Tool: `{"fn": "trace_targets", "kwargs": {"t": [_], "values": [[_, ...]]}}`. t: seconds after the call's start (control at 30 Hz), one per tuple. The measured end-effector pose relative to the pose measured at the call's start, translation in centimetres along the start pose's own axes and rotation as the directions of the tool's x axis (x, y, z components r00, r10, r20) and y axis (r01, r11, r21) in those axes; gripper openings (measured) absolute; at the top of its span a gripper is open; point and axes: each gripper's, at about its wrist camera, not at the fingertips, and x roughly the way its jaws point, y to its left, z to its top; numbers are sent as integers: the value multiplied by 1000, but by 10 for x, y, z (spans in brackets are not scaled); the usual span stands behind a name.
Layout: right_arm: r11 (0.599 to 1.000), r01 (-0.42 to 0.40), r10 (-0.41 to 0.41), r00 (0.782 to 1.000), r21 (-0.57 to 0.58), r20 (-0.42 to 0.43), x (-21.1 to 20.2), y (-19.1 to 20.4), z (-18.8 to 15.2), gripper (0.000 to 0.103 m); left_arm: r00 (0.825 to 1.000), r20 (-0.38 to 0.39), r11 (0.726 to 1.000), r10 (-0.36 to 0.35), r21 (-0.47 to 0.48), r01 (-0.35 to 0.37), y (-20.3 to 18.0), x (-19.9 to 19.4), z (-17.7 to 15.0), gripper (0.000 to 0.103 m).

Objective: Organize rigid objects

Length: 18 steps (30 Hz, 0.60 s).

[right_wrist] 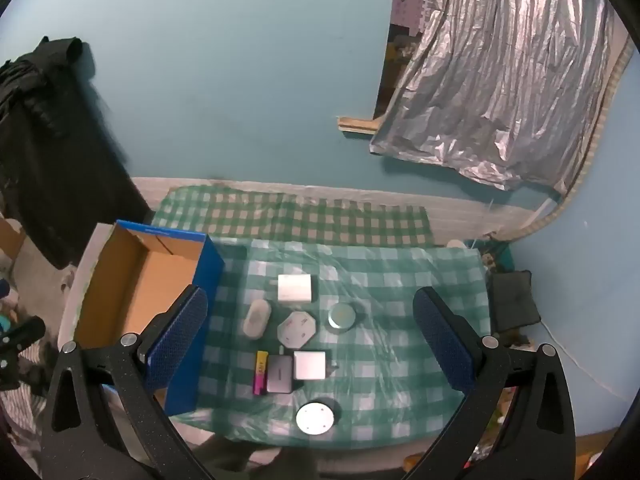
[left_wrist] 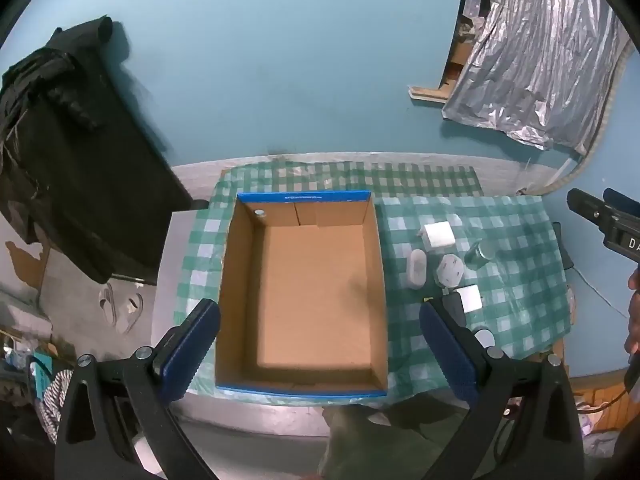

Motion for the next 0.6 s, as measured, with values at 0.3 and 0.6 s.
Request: {"fn": "trace_targets", "kwargs": {"t": [0.3, 0.6], "values": [[1000, -6, 6, 1000, 3, -5, 3, -1, 1, 102, 999, -20, 999, -31, -8, 31, 1, 1, -1, 101], [1000, -9, 9, 1000, 2, -9, 6, 0, 1, 102, 999, -17, 999, -32, -11, 32, -4, 5, -1, 101]]}}
